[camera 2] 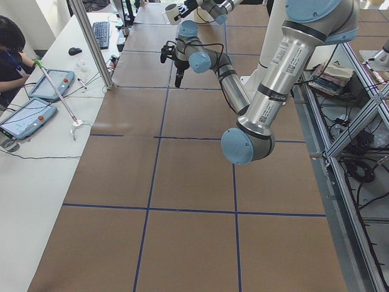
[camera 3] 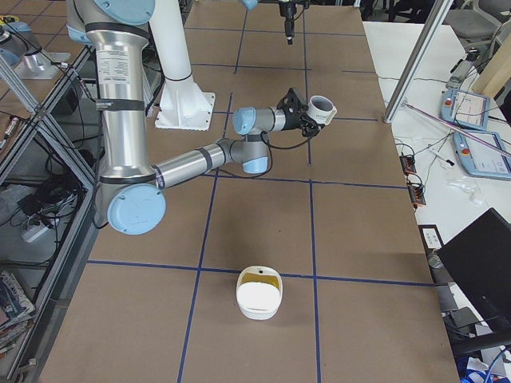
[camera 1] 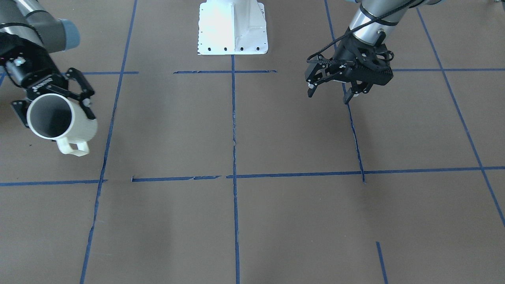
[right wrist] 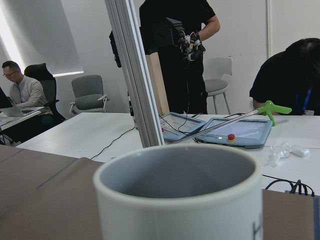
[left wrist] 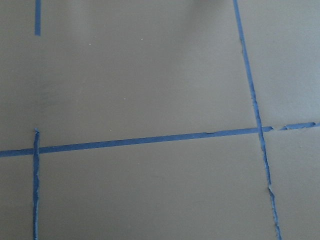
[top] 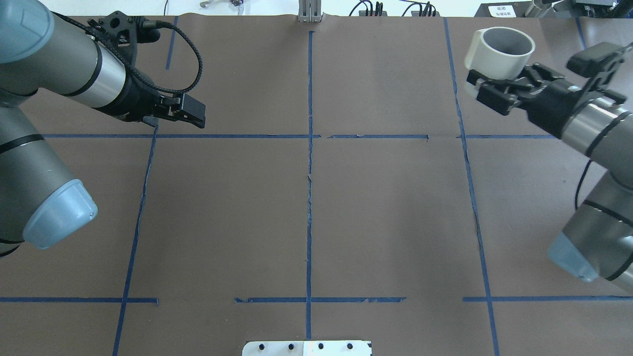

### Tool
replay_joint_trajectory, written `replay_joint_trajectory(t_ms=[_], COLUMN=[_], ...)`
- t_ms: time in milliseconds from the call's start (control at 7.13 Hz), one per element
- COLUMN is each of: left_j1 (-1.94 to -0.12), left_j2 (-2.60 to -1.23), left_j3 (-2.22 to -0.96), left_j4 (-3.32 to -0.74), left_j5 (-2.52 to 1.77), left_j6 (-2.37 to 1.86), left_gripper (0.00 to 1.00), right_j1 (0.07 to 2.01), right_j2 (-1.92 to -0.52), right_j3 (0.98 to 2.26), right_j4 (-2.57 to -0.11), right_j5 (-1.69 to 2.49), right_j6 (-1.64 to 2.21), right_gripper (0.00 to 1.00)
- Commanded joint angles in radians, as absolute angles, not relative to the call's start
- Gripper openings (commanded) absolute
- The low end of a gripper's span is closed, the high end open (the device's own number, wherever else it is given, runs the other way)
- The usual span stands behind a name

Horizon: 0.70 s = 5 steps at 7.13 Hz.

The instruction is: Left arm hands cup to right arm to dump lemon

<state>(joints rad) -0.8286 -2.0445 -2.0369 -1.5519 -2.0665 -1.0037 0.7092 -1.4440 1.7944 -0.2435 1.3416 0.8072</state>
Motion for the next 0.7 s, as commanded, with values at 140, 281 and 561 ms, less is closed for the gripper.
replay_joint_trajectory(t_ms=[140,281,561], left_j1=[-0.827,-0.827,-0.825], left_j2=[-2.144,-2.158,-2.247], left_j3=[-2.039,-2.033,-1.975], left_j4=[-1.338,-1.33,-1.328], left_j5=[-2.089,-2.089,-2.088], left_j6=[-1.045,-1.13,-1.253], left_gripper=[1.0,1.0,0.91], right_j1=[0.456,0.434,0.419], right_j2=[-1.171,-1.067,-0.99], right_j3=[1.621,1.495,1.385], right_j4=[-0.321,-0.321,-0.336], right_j5=[0.983,0.913,0.868], right_j6=[0.622,0.55,0.498], right_gripper=[0.04,0.05,0.08])
